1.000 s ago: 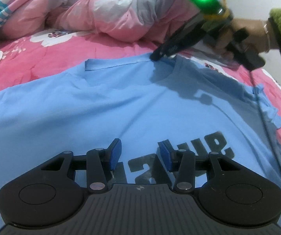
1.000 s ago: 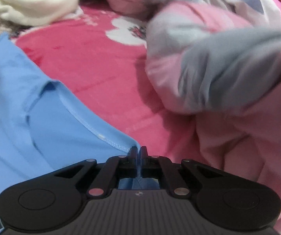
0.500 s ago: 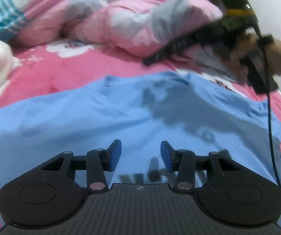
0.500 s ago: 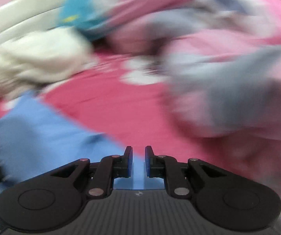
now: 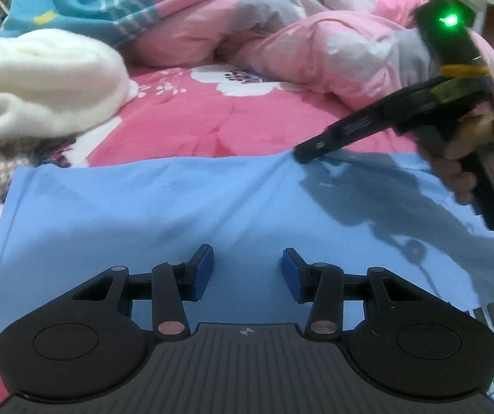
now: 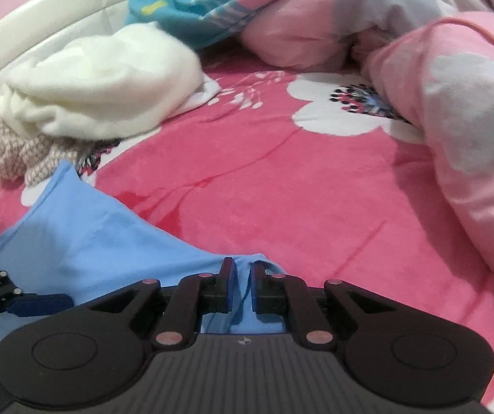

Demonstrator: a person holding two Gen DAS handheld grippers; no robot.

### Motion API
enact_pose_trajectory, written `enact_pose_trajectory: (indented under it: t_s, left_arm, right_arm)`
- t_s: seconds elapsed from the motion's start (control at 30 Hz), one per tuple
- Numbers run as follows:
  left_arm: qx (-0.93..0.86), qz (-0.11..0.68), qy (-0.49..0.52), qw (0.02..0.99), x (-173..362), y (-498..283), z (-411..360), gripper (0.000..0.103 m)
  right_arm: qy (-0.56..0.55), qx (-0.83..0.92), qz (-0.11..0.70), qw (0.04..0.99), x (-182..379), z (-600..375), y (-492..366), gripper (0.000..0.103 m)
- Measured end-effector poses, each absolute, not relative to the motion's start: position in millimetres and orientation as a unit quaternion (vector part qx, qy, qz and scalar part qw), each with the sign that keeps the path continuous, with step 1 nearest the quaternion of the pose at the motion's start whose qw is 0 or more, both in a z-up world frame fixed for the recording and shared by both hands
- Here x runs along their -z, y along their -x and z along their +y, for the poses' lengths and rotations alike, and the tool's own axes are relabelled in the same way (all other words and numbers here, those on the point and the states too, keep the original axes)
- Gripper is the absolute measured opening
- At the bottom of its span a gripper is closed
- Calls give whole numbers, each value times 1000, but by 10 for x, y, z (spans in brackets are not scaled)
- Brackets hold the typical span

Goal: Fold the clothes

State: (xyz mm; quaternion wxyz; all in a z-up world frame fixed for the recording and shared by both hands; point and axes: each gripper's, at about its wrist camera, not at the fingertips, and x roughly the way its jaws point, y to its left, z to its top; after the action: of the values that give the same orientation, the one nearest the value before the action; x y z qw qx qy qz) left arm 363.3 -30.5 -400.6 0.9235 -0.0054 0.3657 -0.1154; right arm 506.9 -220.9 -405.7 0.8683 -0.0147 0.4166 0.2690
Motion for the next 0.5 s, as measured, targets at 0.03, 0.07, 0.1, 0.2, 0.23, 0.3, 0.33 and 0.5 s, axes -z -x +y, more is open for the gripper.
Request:
enact_pose_trajectory:
  t_s: [0.03, 0.07, 0.1, 0.2, 0.23, 0.3, 0.33, 0.5]
  left_arm:
    - [116, 366, 7, 923, 4015, -3639, -301, 45]
    - [115, 367, 7, 923, 4018, -3632, -294, 45]
    - [114, 367, 7, 923, 4017, -3636, -290, 45]
    - [103, 367, 10, 924, 3983, -3641, -273, 45]
    - [98, 367, 11, 925, 3969, -3636, -274, 45]
    - [90, 363, 12, 927, 3929, -3612, -282, 47]
    - [88, 360, 11, 929, 3905, -3597, -293, 47]
    - [87, 346, -15, 934, 3748, -3483, -439, 50]
  right_arm:
    - [-2, -262, 418, 870, 4010, -2276, -5052, 12]
    - [-15, -251, 415, 874, 3938, -2357, -5023, 13]
    - [-26, -236, 410, 881, 3851, -2446, -4989, 13]
    - [-45, -199, 396, 895, 3500, -2776, -4769, 13]
    - [-48, -188, 391, 900, 3380, -2897, -4672, 14]
    - [-37, -163, 384, 908, 3166, -3121, -4446, 18]
    - [-28, -144, 382, 913, 3078, -3278, -4325, 21]
    - [-10, -86, 427, 900, 3065, -3947, -3939, 21]
